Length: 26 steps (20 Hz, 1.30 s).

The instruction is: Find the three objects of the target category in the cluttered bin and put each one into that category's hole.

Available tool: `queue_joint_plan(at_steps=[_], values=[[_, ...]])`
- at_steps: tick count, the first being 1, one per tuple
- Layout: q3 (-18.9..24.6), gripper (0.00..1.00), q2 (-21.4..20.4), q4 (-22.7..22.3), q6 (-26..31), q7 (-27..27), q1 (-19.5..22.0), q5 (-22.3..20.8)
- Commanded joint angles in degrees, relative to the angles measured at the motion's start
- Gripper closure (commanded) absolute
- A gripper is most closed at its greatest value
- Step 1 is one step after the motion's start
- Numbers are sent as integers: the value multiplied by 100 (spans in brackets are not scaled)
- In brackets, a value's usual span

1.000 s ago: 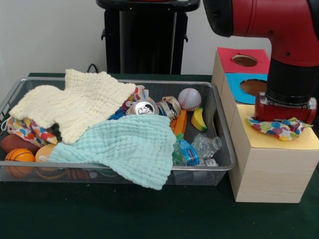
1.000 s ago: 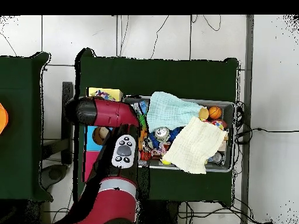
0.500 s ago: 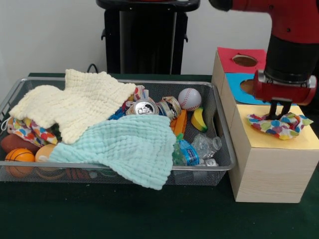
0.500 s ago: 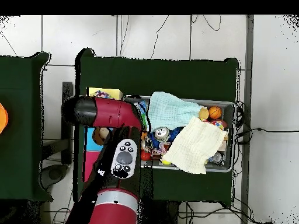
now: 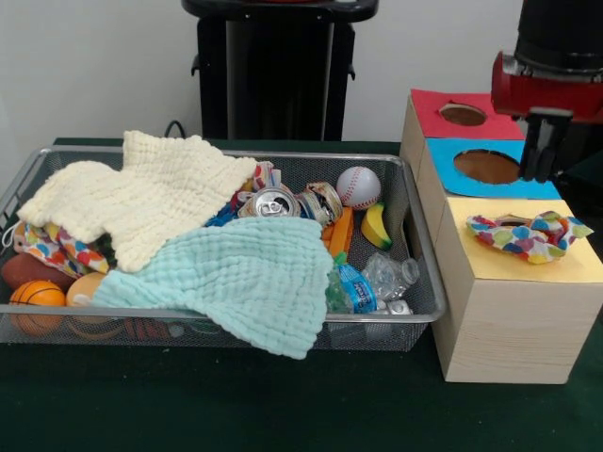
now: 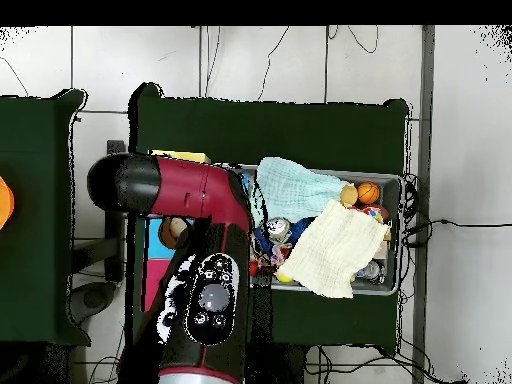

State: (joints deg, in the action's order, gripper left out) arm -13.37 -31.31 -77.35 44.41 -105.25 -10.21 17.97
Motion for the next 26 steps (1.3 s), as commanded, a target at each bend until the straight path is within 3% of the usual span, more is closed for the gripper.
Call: queue_joint_plan(at_steps=[1, 8, 14, 21, 26], values=[[168, 100, -295, -576, 535, -726, 155, -183], [210, 100, -340, -359, 808, -637, 289, -227], [335, 100, 71, 165, 637, -517, 493, -285], [380, 100, 634, 1102, 883, -418, 649, -449], [445, 100, 880, 1507, 916, -541, 662, -414]])
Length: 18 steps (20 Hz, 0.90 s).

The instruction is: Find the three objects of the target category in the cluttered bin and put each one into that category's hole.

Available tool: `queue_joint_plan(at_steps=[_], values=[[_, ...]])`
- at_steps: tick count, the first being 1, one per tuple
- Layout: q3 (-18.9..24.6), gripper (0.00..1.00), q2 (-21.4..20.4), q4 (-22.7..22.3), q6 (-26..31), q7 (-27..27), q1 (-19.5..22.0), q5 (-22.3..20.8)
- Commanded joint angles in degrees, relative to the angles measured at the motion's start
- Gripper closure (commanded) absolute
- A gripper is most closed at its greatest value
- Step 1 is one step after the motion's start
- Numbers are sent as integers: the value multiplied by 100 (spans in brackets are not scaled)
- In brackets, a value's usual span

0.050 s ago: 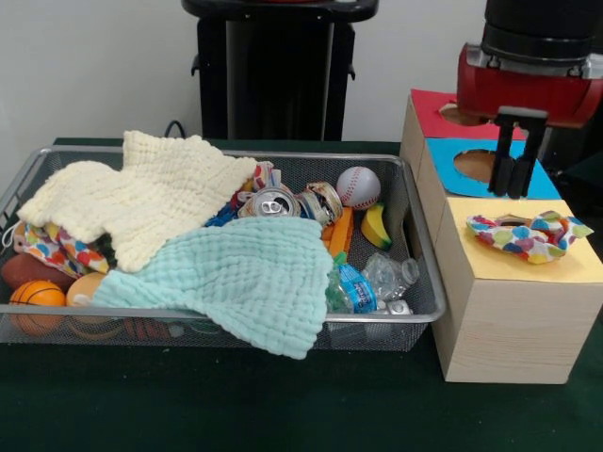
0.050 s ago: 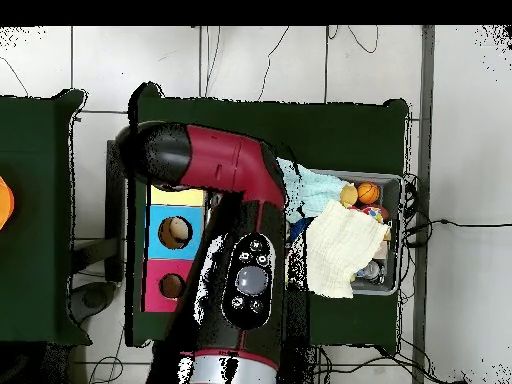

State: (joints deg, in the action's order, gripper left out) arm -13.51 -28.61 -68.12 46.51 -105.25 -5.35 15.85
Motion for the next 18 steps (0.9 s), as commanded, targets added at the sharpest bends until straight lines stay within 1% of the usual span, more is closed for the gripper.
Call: queue_joint_plan(at_steps=[1, 3, 11, 13, 18], values=[[449, 100, 615, 641, 756, -576, 165, -189], [429, 100, 626, 754, 856, -647, 142, -161], [243, 100, 454, 780, 1088, -1104, -102, -40], [231, 100, 445, 746, 1037, -1165, -134, -20], [240, 100, 394, 484, 750, -1176, -177, 1]])
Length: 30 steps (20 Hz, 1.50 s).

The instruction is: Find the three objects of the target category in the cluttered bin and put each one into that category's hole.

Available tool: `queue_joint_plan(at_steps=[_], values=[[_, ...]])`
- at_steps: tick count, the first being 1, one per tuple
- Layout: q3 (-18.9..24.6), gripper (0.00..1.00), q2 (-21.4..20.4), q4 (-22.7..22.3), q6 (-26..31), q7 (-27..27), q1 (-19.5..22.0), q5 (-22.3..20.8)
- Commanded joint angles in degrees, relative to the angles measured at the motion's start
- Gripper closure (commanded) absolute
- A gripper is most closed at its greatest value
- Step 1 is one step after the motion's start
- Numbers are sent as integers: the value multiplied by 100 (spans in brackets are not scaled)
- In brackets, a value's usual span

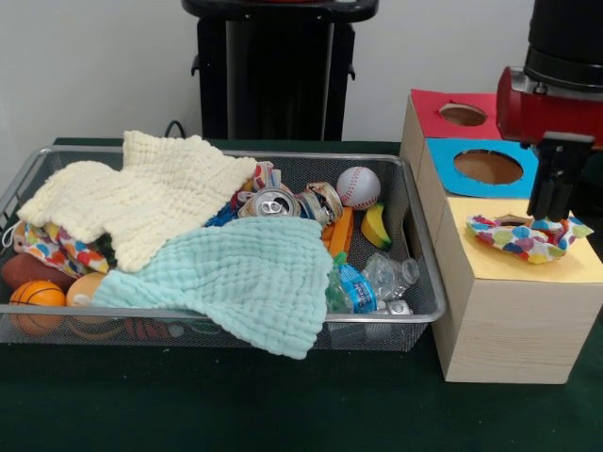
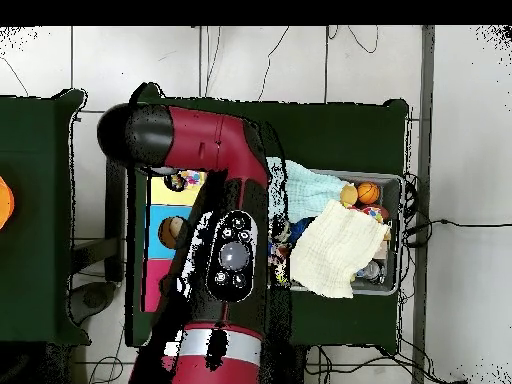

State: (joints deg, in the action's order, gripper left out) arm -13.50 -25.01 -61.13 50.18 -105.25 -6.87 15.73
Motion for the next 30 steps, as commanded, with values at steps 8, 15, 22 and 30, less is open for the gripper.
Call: queue_joint_plan(at_steps=[8, 15, 22, 30], values=[[419, 100, 310, -616, -404, -936, 53, -48], [533, 100, 451, -737, -720, -790, 142, -57], [538, 100, 488, -796, -796, -775, 129, -38], [494, 100, 218, -1242, -699, -648, 82, -84]])
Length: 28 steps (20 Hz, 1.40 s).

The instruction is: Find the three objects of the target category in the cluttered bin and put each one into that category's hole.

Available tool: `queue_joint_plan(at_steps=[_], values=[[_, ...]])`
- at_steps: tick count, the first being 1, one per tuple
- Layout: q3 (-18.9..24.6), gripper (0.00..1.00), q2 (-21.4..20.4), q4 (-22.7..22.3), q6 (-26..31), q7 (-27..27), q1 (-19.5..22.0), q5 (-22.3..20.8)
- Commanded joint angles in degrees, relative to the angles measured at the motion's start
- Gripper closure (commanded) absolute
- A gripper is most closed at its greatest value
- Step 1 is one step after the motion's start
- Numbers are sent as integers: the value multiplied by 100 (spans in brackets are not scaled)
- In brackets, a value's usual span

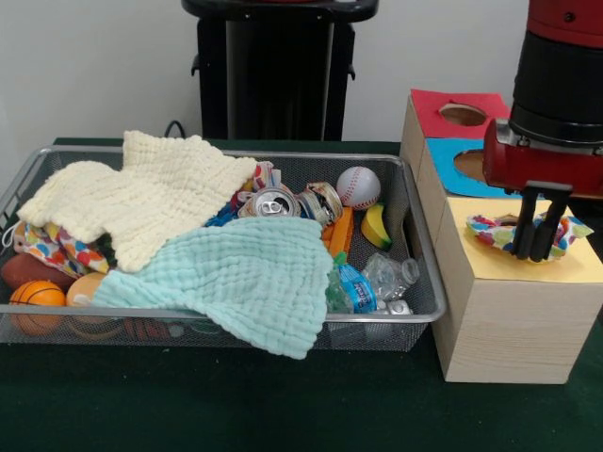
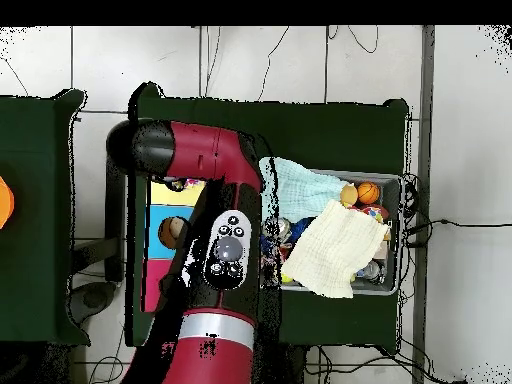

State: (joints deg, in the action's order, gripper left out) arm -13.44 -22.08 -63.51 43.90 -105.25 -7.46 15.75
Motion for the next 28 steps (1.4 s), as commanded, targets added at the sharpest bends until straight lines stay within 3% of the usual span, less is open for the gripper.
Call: queue_joint_plan(at_steps=[1, 11, 28], values=[[505, 100, -142, -1135, -112, -613, 141, -89], [467, 100, -329, -1220, 189, -533, 67, -159], [458, 100, -116, -1123, -122, -1020, -234, -18]])
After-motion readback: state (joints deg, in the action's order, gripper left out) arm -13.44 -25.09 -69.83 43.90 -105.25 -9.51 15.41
